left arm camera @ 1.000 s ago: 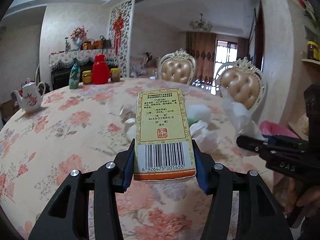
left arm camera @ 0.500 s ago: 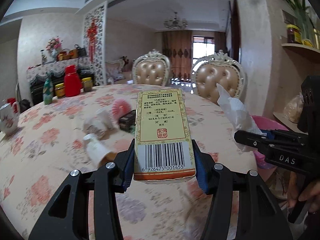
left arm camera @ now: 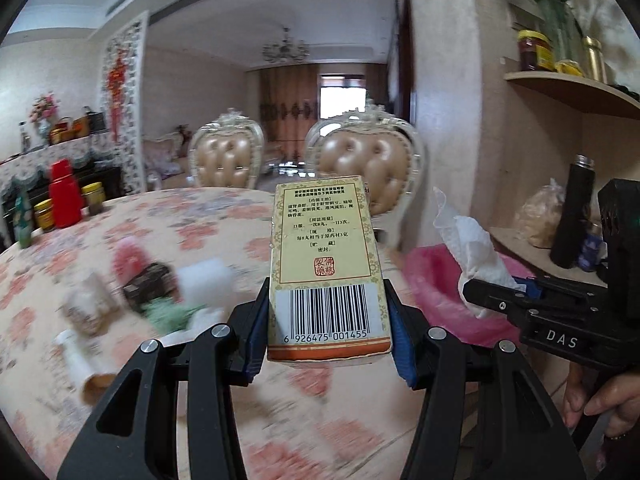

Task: Collect trash
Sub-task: 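Carry the yellow box with the left tool while the right tool carries the tissue to the bin, then open both tools to drop the box and tissue into the pink bin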

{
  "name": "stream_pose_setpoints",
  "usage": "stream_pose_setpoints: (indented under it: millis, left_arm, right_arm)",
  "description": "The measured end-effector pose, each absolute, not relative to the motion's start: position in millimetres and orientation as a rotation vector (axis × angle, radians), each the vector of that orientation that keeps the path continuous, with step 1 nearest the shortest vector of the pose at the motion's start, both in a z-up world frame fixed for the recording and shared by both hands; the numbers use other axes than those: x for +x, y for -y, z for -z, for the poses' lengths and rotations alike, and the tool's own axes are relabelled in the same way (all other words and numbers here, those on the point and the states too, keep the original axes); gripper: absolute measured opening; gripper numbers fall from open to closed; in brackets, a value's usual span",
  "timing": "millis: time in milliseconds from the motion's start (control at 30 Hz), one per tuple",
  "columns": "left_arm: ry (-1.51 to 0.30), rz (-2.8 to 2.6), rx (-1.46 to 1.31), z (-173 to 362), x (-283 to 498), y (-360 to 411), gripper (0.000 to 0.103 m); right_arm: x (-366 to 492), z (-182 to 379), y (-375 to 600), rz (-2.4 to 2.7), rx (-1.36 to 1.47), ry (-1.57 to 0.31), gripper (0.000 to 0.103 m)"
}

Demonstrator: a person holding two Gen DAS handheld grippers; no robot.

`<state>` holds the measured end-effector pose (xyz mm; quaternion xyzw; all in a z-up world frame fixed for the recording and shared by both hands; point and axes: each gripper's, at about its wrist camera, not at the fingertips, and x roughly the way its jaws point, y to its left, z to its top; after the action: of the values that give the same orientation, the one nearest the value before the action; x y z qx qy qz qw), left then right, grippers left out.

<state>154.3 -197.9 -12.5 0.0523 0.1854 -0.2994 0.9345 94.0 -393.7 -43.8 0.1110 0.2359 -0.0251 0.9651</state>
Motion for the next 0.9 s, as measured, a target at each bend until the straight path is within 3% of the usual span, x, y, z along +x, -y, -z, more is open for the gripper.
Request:
stream_pose_setpoints:
  millis: [900]
  left_arm:
    - [-0.522, 0.996, 0.137, 43.9, 213.1, 413.0, 0.055]
  right_arm:
    - [85.5, 72.5, 566.3, 0.339, 0.342, -0.506, 0.035]
